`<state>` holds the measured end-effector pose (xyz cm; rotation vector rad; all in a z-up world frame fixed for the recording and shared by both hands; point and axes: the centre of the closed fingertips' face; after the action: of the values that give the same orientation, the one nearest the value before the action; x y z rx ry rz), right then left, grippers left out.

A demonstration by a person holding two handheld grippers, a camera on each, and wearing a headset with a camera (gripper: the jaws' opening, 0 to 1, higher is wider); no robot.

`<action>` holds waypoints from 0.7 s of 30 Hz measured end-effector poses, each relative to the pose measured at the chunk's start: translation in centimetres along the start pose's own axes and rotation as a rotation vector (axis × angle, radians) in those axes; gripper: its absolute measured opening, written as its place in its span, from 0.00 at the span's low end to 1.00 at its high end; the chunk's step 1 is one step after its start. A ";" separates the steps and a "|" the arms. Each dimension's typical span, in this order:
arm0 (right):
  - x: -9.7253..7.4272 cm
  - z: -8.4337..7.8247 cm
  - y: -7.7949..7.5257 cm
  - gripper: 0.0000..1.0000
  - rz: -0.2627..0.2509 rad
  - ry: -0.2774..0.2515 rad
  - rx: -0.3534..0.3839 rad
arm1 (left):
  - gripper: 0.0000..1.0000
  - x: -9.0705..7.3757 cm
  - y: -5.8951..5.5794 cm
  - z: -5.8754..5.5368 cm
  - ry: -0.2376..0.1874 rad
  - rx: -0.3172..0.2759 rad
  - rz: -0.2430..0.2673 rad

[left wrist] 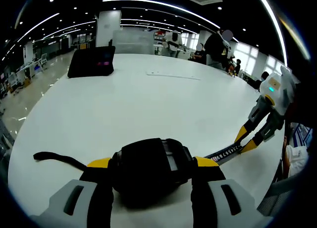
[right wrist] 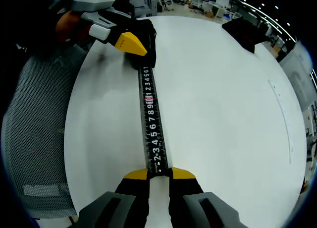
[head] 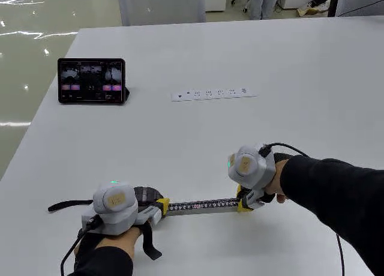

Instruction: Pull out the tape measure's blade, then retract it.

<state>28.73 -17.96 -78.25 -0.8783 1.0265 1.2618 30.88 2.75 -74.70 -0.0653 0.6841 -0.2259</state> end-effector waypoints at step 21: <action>0.3 1.0 0.2 0.10 -0.003 -0.005 0.011 | 0.59 0.0 0.0 0.0 0.010 -0.002 -0.007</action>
<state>28.67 -16.90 -78.21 -0.8673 1.0268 1.2547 30.86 2.72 -74.73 -0.0682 0.6940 -0.2323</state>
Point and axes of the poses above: the centre of the closed fingertips' face, and the gripper's own axes: x roughly forward along the fingers, y roughly to its left, z roughly out of its top
